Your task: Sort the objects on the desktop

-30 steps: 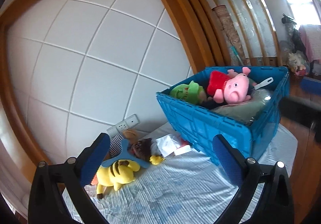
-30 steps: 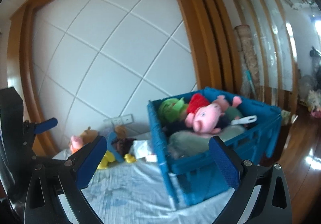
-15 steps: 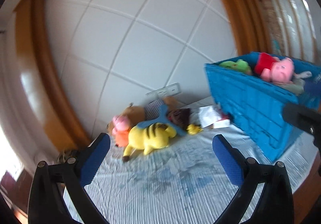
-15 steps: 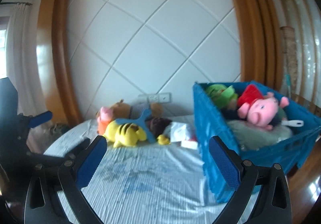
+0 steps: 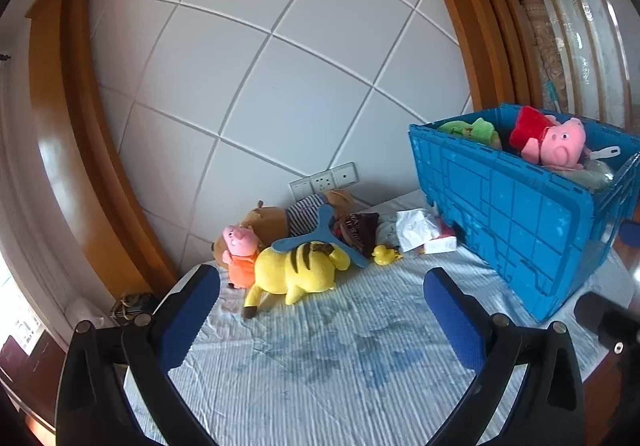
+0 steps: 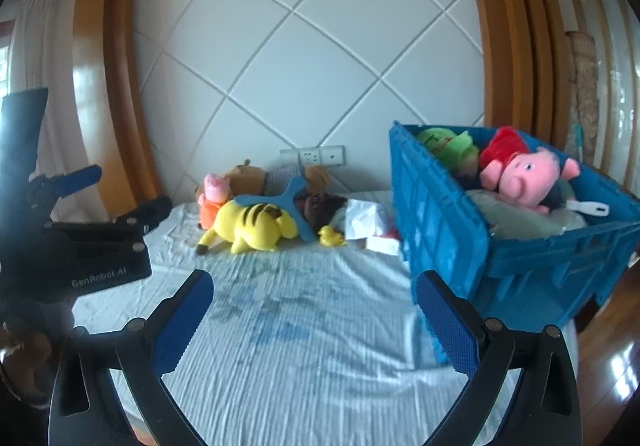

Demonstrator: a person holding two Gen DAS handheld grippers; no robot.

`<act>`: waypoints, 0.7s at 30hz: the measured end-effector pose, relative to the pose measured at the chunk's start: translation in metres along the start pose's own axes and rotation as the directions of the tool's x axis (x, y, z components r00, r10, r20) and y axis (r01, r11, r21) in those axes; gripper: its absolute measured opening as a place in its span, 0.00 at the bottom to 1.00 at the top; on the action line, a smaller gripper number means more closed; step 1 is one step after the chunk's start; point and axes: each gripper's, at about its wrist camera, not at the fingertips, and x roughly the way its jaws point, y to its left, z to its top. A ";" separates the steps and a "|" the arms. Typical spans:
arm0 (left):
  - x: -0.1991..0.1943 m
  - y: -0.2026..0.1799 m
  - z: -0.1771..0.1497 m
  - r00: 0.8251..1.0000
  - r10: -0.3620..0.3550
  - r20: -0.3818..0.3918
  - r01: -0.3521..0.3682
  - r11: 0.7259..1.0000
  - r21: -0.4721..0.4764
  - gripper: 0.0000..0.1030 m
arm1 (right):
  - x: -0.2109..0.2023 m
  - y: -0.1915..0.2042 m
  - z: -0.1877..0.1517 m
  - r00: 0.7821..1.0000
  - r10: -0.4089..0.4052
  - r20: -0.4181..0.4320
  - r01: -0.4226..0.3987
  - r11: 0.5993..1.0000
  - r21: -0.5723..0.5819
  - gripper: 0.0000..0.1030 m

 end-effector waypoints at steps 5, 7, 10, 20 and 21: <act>-0.002 -0.009 0.001 1.000 -0.014 0.000 0.014 1.000 0.006 1.00 | -0.008 -0.008 0.005 1.000 -0.020 0.010 0.020 1.000 0.005 1.00; -0.004 -0.010 0.000 1.000 -0.017 0.001 0.017 1.000 0.008 1.00 | -0.010 -0.009 0.006 1.000 -0.022 0.010 0.022 1.000 0.005 1.00; -0.008 -0.015 0.001 1.000 -0.026 0.006 0.026 1.000 0.008 1.00 | -0.012 -0.009 0.006 1.000 -0.029 0.008 0.029 1.000 -0.002 1.00; -0.011 -0.026 0.000 0.999 -0.054 0.008 0.053 0.998 0.029 1.00 | -0.017 -0.017 0.004 0.998 -0.061 -0.002 0.061 0.998 0.021 1.00; -0.011 -0.026 0.000 0.999 -0.054 0.006 0.054 0.998 0.030 1.00 | -0.017 -0.018 0.004 0.998 -0.064 -0.003 0.064 0.998 0.023 1.00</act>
